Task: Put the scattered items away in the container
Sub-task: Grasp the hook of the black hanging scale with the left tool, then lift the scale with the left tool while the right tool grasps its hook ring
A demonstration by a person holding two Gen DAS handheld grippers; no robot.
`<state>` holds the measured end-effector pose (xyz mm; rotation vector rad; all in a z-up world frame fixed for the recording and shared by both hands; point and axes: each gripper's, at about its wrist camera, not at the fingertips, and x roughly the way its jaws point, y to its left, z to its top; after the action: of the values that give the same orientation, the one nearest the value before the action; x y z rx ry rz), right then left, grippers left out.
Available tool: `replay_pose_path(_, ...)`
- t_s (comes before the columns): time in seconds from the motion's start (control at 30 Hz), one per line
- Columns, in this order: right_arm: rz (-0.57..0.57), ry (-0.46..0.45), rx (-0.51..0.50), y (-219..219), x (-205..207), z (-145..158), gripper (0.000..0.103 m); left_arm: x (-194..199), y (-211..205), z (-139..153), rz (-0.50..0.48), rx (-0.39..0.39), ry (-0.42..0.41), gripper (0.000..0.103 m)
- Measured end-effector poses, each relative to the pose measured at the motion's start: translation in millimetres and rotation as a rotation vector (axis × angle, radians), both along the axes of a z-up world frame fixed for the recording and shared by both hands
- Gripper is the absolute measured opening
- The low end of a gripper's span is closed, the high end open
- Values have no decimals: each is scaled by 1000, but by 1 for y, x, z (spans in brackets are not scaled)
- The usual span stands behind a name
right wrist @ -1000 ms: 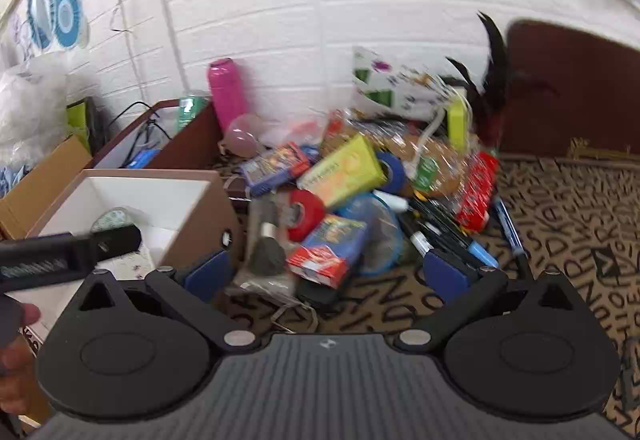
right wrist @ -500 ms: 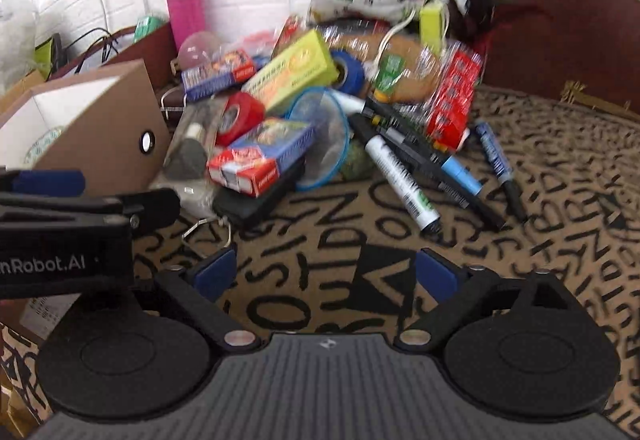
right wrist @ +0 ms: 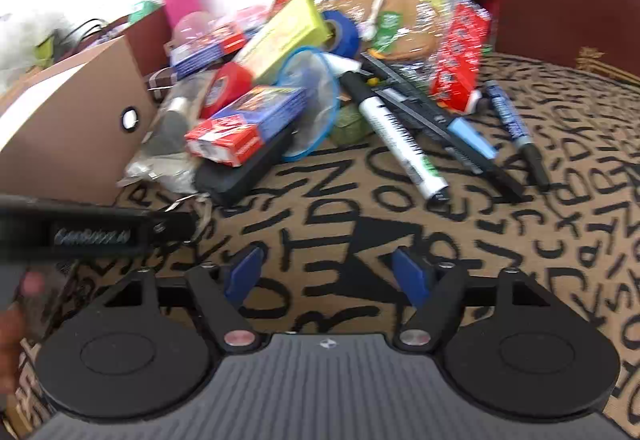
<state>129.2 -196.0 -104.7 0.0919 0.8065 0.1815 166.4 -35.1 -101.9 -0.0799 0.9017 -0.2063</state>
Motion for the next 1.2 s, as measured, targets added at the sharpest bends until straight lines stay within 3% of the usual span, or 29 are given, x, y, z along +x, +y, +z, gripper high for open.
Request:
replay_pose_path(0.07, 26, -2, 5, 5, 2, -2, 71, 4, -1, -1, -5, 24, -2, 46)
replay_pose_path(0.13, 44, -12, -12, 12, 4, -2, 70, 7, -2, -3, -10, 52, 0, 24)
replay_pose_path(0.17, 48, -15, -15, 14, 6, -2, 69, 8, -2, -4, -13, 67, -2, 19)
replay_pose_path(0.33, 61, -14, 1, 19, 17, -1, 63, 12, -7, -5, -32, 111, -18, 13)
replay_pose_path(0.57, 93, -8, -40, 33, 13, -2, 52, 3, -12, -5, -80, 111, -17, 0)
replay_pose_path(0.77, 114, 22, -57, 38, -6, 1, 30, -21, -13, -4, -96, 62, -7, 0)
replay_pose_path(0.9, 176, 49, -20, 45, -29, 5, 26, -46, -12, -2, -137, 38, 9, 0)
replay_pose_path(1.03, 174, 68, -56, 49, -45, 6, 29, -64, -6, 1, -149, 33, 13, 0)
replay_pose_path(1.07, 163, 68, -57, 49, -46, 7, 29, -65, -4, 3, -141, 21, 13, 4)
replay_pose_path(1.13, 145, 68, -77, 48, -46, 9, 29, -61, 1, 5, -117, -8, 22, 29)
replay_pose_path(1.2, 129, 57, -100, 47, -45, 14, 30, -60, 5, 9, -101, -15, 12, 32)
